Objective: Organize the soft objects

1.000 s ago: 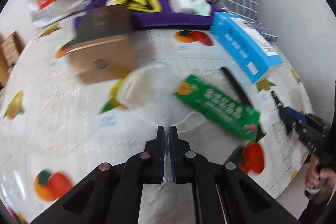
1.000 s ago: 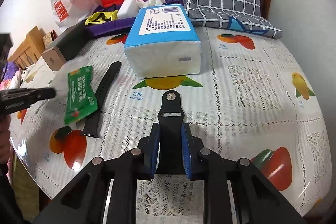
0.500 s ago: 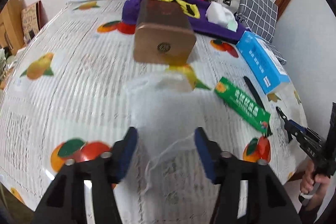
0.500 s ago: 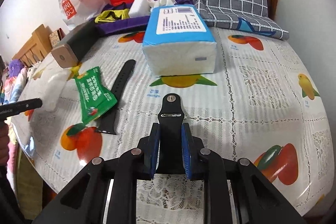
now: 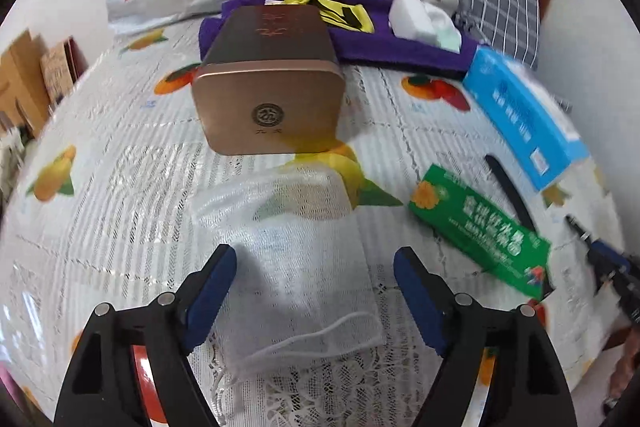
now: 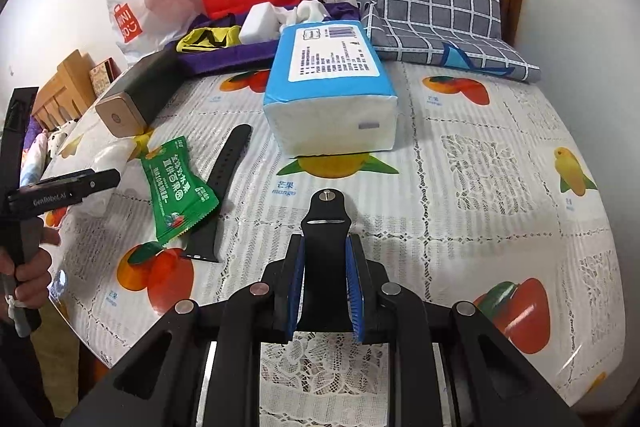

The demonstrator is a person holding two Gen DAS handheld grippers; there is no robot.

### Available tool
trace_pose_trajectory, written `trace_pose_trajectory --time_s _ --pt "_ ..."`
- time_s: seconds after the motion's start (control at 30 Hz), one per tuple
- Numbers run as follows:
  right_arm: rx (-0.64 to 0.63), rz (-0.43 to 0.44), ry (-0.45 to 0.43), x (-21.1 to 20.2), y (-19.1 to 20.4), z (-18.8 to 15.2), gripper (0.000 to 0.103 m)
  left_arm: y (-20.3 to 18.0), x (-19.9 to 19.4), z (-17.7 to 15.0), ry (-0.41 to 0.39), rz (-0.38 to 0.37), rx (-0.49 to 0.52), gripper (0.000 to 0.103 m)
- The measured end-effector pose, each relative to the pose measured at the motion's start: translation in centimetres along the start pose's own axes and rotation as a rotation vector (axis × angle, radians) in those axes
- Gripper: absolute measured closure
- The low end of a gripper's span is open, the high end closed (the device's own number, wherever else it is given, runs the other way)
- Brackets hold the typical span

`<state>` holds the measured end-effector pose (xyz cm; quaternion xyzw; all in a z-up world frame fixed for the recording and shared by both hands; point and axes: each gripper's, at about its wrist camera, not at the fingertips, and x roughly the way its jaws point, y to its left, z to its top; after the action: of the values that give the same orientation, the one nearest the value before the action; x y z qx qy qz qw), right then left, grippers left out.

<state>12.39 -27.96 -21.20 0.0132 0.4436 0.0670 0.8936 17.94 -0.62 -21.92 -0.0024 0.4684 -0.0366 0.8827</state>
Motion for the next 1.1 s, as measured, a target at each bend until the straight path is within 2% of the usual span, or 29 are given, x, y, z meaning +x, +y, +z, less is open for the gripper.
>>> trace_pose_trajectory --time_s 0.03,0.1,0.13,0.17,0.2,0.23,0.27,0.37,0.57,0.73,1.1 --pt "0.001 0.000 0.002 0.1 0.0 0.0 0.082 -0.3 0.1 0.0 -0.006 0.018 0.012 0.024" --pt "0.001 0.002 0.004 0.2 0.0 0.0 0.082 -0.5 0.0 -0.1 -0.020 0.051 0.015 0.032" --pt "0.000 0.004 0.004 0.2 0.1 0.1 0.082 -0.4 -0.2 -0.1 -0.025 0.053 0.009 0.048" --pt "-0.001 0.005 0.004 0.1 0.1 0.1 0.082 -0.1 -0.4 0.1 -0.030 0.042 -0.007 0.074" --pt "-0.003 0.005 0.002 0.0 0.2 0.2 0.082 0.2 -0.7 0.1 -0.036 0.012 -0.024 0.088" --pt "-0.007 0.006 -0.002 -0.2 0.3 0.3 0.082 0.6 -0.7 0.2 -0.034 -0.038 -0.036 0.097" --pt "-0.012 0.007 -0.007 -0.4 0.4 0.4 0.082 0.9 -0.8 0.3 -0.018 -0.082 -0.050 0.097" --pt "-0.023 0.014 -0.031 -1.3 0.7 0.9 0.082 1.0 -1.6 0.1 -0.023 -0.070 -0.048 0.098" --pt "-0.015 0.062 -0.071 -3.1 0.7 2.1 0.082 1.6 -3.9 0.4 -0.038 -0.111 -0.089 0.098" --pt "-0.019 0.094 -0.104 -4.2 1.0 3.6 0.082 2.1 -5.7 1.4 -0.076 -0.147 -0.106 0.098" --pt "-0.047 0.124 -0.150 -5.0 2.4 7.4 0.082 2.4 -8.4 4.7 -0.129 -0.173 -0.098 0.098"
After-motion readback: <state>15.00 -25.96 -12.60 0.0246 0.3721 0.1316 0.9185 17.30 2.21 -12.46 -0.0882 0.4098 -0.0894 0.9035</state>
